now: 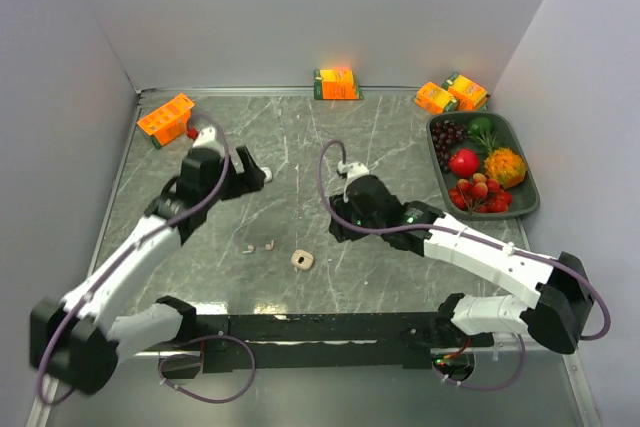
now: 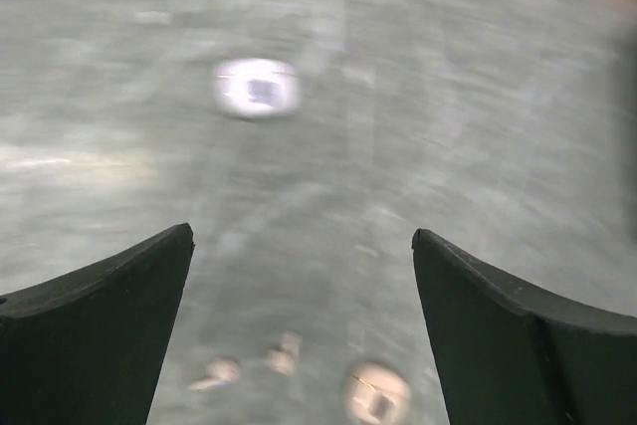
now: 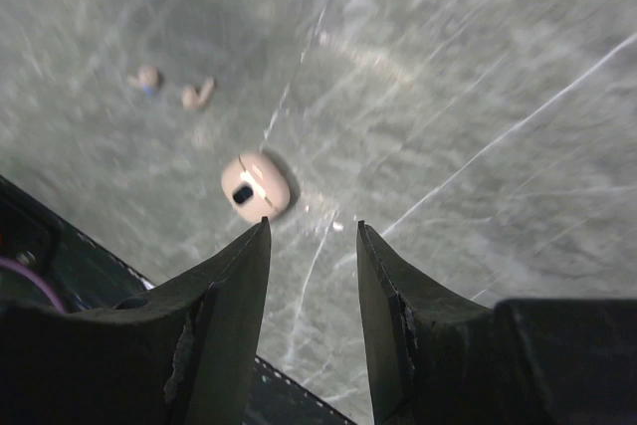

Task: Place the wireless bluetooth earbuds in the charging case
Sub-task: Pick up the charging case at the center of the board.

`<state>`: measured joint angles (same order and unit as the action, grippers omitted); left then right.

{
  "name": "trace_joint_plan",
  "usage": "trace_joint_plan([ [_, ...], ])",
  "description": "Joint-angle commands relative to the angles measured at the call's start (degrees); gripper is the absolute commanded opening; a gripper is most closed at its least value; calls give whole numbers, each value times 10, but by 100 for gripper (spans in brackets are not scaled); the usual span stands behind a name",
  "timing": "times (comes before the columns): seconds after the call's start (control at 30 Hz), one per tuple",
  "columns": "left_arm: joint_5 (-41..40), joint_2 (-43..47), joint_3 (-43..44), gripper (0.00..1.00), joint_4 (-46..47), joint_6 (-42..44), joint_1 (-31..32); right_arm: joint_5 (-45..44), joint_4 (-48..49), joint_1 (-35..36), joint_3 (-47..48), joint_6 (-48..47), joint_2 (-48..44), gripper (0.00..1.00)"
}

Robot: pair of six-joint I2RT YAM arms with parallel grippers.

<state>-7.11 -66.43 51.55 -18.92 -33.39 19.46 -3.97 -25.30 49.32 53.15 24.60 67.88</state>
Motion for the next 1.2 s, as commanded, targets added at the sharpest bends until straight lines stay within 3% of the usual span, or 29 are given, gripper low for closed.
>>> trace_joint_plan([
  [0.0,66,108,-115,96,86,-75,37,-42,-8,26,-22,34,-7,48],
  [0.07,150,136,-164,96,123,-97,37,-44,-5,26,-30,66,-20,49],
  [0.27,163,138,-166,96,49,-121,58,-36,41,27,-98,104,-99,55],
  [0.33,103,168,-150,96,7,-107,75,-47,38,27,-103,107,-107,55],
  [0.37,53,182,-144,96,-10,-101,117,-53,34,27,-103,111,-109,55],
  [0.4,-50,191,-136,96,-28,-96,140,-56,27,26,-103,112,-109,55],
  [0.47,-164,199,-111,96,-95,-108,186,-68,21,29,-103,117,-107,54],
  [0.5,-237,195,-105,96,-122,-151,188,-71,17,30,-103,118,-107,54],
  [0.57,-290,174,-106,96,-167,-199,187,-81,19,31,-105,122,-108,53],
  [0.6,-307,163,-109,96,-209,-331,187,-83,21,32,-107,124,-110,53],
  [0.63,-295,139,-117,96,-238,-390,185,-86,21,33,-108,125,-112,53],
  [0.67,-244,133,-124,96,-188,-374,175,-90,22,33,-109,125,-114,53],
  [0.7,-186,130,-132,96,-143,-254,173,-91,20,33,-109,124,-117,53],
  [0.77,-94,123,-150,96,-82,-247,179,-101,15,33,-109,122,-125,53],
  [0.83,-59,115,-158,96,-38,-205,205,-104,11,33,-110,119,-136,52],
  [1.07,-205,-59,-18,96,-138,-179,425,-121,5,34,-133,116,-164,52],
  [1.17,-225,-131,14,96,-152,-187,477,-123,8,34,-141,121,-172,52],
])
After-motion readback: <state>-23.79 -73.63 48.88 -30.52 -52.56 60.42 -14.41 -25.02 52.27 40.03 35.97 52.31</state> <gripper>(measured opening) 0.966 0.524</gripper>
